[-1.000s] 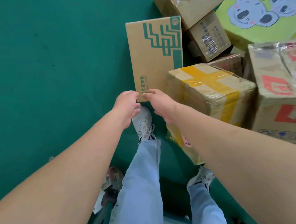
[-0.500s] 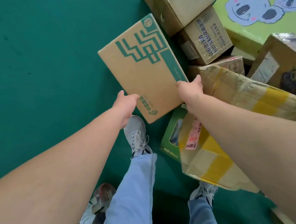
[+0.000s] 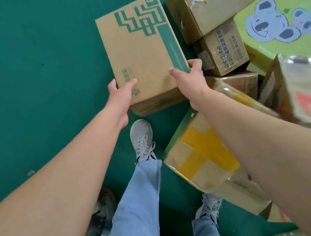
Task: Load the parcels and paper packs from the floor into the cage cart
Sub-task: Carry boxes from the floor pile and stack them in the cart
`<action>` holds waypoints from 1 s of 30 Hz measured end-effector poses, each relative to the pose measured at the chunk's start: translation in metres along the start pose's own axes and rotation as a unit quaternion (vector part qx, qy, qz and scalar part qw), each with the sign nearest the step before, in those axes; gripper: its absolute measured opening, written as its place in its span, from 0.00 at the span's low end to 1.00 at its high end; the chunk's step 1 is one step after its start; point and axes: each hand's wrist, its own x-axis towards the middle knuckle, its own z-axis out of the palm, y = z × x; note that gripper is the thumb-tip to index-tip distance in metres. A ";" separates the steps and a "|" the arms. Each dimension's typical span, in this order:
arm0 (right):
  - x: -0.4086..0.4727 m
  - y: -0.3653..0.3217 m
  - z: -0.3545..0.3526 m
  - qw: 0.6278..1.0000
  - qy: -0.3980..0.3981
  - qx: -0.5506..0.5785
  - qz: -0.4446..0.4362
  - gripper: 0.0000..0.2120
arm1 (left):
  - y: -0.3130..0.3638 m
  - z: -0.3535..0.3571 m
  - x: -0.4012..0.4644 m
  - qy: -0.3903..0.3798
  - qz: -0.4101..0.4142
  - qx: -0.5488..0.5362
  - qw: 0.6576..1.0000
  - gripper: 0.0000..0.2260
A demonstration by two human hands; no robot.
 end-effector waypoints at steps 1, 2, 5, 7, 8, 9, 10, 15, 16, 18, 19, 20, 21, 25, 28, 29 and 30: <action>-0.009 -0.014 0.000 1.000 -0.005 0.011 -0.015 0.21 | 0.009 -0.008 -0.008 0.004 0.013 -0.003 1.000 0.33; -0.019 -0.026 0.000 0.999 -0.012 0.017 -0.027 0.21 | 0.016 -0.017 -0.017 0.009 0.022 -0.008 1.000 0.37; -0.056 -0.062 -0.006 0.997 -0.049 0.007 -0.065 0.24 | 0.031 -0.043 -0.054 0.016 0.044 -0.038 0.998 0.41; -0.088 -0.078 -0.012 0.994 -0.069 -0.004 -0.084 0.24 | 0.033 -0.057 -0.090 0.026 0.068 -0.062 0.995 0.36; -0.101 -0.083 -0.014 0.993 -0.073 -0.005 -0.092 0.23 | 0.032 -0.062 -0.105 0.033 0.084 -0.074 0.993 0.33; -0.117 -0.088 -0.017 0.992 -0.078 0.000 -0.102 0.23 | 0.032 -0.067 -0.121 0.040 0.100 -0.084 0.991 0.30; -0.133 -0.092 -0.020 0.990 -0.080 0.003 -0.114 0.23 | 0.029 -0.072 -0.139 0.044 0.113 -0.097 0.988 0.30; -0.229 -0.103 -0.043 0.979 -0.090 -0.001 -0.185 0.24 | 0.012 -0.094 -0.235 0.065 0.177 -0.150 0.971 0.32; -0.246 -0.104 -0.050 0.977 -0.090 -0.004 -0.195 0.25 | 0.007 -0.097 -0.254 0.069 0.187 -0.158 0.967 0.32; -0.287 -0.101 -0.068 0.972 -0.091 -0.016 -0.217 0.25 | -0.005 -0.103 -0.297 0.075 0.199 -0.175 0.961 0.33; -0.309 -0.097 -0.079 0.970 -0.093 -0.019 -0.225 0.25 | -0.012 -0.106 -0.322 0.079 0.201 -0.176 0.960 0.33; -0.332 -0.091 -0.091 0.967 -0.096 -0.021 -0.233 0.26 | -0.021 -0.109 -0.349 0.081 0.205 -0.174 0.960 0.33; -0.354 -0.085 -0.102 0.966 -0.099 -0.022 -0.237 0.27 | -0.030 -0.111 -0.371 0.086 0.206 -0.172 0.960 0.34; -0.449 -0.044 -0.153 0.967 -0.109 -0.037 -0.225 0.35 | -0.074 -0.105 -0.484 0.092 0.231 -0.169 0.954 0.26; -0.515 -0.006 -0.191 0.966 -0.128 -0.047 -0.222 0.39 | -0.118 -0.095 -0.571 0.089 0.248 -0.156 0.952 0.22; -0.533 0.006 -0.202 0.964 -0.134 -0.054 -0.222 0.38 | -0.132 -0.092 -0.595 0.088 0.250 -0.156 0.952 0.22; -0.552 0.019 -0.213 0.962 -0.141 -0.066 -0.223 0.38 | -0.151 -0.090 -0.620 0.092 0.249 -0.155 0.952 0.21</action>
